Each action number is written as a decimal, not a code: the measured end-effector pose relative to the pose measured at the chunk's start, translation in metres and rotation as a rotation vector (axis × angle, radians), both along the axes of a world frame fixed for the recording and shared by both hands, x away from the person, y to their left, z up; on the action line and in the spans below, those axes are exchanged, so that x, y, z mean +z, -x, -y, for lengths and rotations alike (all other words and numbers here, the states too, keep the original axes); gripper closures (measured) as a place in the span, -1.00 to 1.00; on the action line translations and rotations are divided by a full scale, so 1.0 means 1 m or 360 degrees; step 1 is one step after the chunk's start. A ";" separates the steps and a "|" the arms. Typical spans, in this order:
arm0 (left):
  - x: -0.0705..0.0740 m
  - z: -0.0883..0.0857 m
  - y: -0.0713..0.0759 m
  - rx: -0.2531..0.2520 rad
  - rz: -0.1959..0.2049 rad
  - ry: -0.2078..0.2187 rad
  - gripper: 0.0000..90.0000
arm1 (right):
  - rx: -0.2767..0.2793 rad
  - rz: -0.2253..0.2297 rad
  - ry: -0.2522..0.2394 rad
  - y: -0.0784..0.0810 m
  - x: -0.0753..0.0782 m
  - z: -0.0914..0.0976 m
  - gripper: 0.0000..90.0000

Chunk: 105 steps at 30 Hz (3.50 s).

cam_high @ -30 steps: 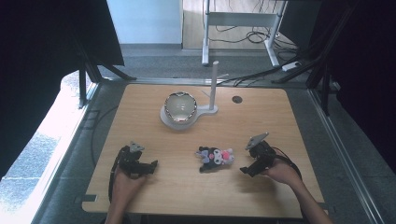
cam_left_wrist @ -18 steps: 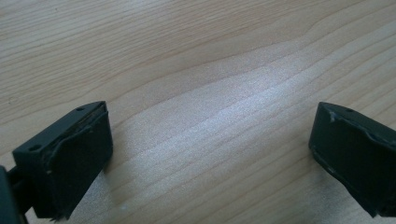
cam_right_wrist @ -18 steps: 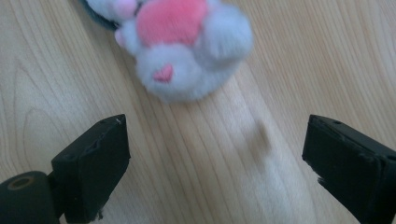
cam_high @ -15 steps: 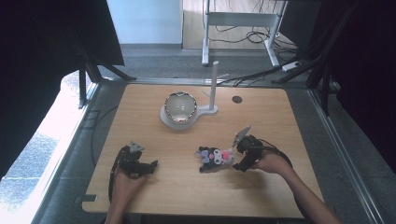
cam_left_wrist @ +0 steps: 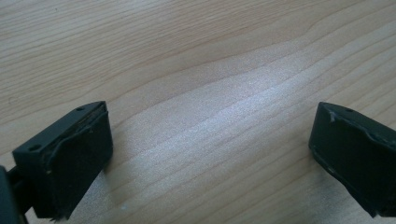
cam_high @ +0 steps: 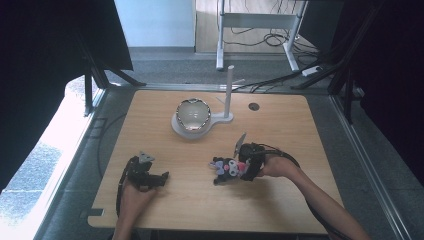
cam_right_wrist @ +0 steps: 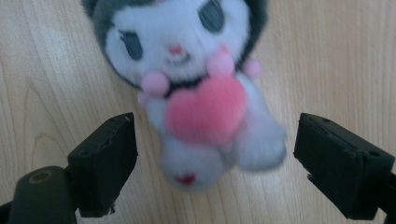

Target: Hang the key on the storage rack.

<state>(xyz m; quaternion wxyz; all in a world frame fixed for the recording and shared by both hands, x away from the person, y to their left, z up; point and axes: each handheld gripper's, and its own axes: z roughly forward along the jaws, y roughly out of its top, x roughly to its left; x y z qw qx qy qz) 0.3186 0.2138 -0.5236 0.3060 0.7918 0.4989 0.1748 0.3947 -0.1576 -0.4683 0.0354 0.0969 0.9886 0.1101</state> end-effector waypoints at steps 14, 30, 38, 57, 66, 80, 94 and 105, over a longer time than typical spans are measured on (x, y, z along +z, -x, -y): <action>0.000 0.000 0.000 0.0000 0.0000 0.0000 -1.00 | 0.0215 -0.0080 0.0317 -0.006 -0.008 -0.042 -0.14; 0.000 0.000 0.000 0.0000 0.0000 -0.0001 -1.00 | 0.0049 -0.0087 0.0150 -0.015 0.023 -0.024 -0.04; 0.000 0.000 0.000 -0.0003 0.0002 -0.0004 -1.00 | 0.0004 -0.0075 0.0098 -0.021 0.044 -0.009 -0.05; 0.000 0.000 0.000 -0.0003 0.0003 -0.0003 -1.00 | -0.0153 -0.0038 0.0029 -0.044 0.083 0.017 -0.05; 0.000 0.000 0.000 0.0000 0.0004 0.0001 -1.00 | -0.0239 -0.0019 -0.0011 -0.058 0.102 0.032 -0.05; 0.000 0.000 0.000 -0.0001 0.0001 0.0001 -1.00 | -0.0365 0.0040 -0.0029 -0.084 0.130 0.045 -0.05; 0.000 0.000 0.000 -0.0003 -0.0002 0.0000 -1.00 | -0.0469 0.0075 -0.0076 -0.109 0.155 0.052 -0.05; 0.000 0.000 0.000 -0.0001 -0.0003 0.0002 -1.00 | -0.0588 0.0094 -0.0073 -0.133 0.167 0.057 -0.05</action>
